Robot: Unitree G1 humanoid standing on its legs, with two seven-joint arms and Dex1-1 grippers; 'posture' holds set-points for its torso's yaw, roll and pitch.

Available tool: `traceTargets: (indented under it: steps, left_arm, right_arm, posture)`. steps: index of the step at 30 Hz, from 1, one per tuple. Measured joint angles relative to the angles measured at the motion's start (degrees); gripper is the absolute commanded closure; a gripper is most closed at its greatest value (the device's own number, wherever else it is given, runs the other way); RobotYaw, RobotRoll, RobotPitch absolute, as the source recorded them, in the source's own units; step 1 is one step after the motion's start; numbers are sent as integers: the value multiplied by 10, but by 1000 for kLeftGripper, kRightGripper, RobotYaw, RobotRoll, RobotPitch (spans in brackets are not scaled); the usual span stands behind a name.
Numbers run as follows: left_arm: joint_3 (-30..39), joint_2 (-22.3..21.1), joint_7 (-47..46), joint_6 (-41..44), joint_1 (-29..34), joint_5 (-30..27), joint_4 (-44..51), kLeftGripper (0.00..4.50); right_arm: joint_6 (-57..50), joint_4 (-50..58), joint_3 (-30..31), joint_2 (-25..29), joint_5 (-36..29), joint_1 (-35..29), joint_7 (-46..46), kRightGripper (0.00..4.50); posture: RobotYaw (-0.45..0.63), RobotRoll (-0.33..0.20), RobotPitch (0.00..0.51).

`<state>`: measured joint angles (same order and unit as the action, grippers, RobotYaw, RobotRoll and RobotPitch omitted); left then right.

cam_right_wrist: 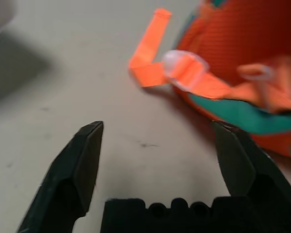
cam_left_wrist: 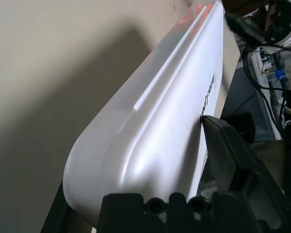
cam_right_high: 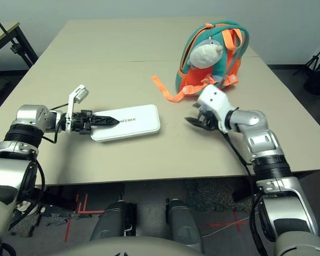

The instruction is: Put the pencil case into the backpack and zip it.

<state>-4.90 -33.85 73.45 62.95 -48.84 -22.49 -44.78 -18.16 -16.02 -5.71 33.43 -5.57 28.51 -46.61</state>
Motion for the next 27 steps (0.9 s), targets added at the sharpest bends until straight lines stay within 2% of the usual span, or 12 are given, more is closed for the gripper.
traceTargets:
  steps: [4,10,16,26,27]
  left_arm:
    - [12,-13,-16,-22,0,1,20,1347]
    - [24,-12,-35,-44,0,1,39,1347]
    - [28,-13,-44,-53,0,1,55,1347]
    - [46,-15,-51,-51,11,-3,78,1347]
    - [49,-15,-54,-52,11,-4,78,1347]
  right_arm:
    - [-69,3,-61,-22,-40,18,79,0]
    - [-88,-37,-87,-40,-60,75,155,0]
    - [-43,-156,-89,-46,-60,141,202,0]
    - [71,-362,-89,-68,-58,228,216,0]
    - [80,-369,-89,-71,-59,230,216,170]
  posture:
    - [-113,0,38]
    - [-101,0,31]
    - [-85,0,21]
    - [-67,0,9]
    - [-66,0,9]
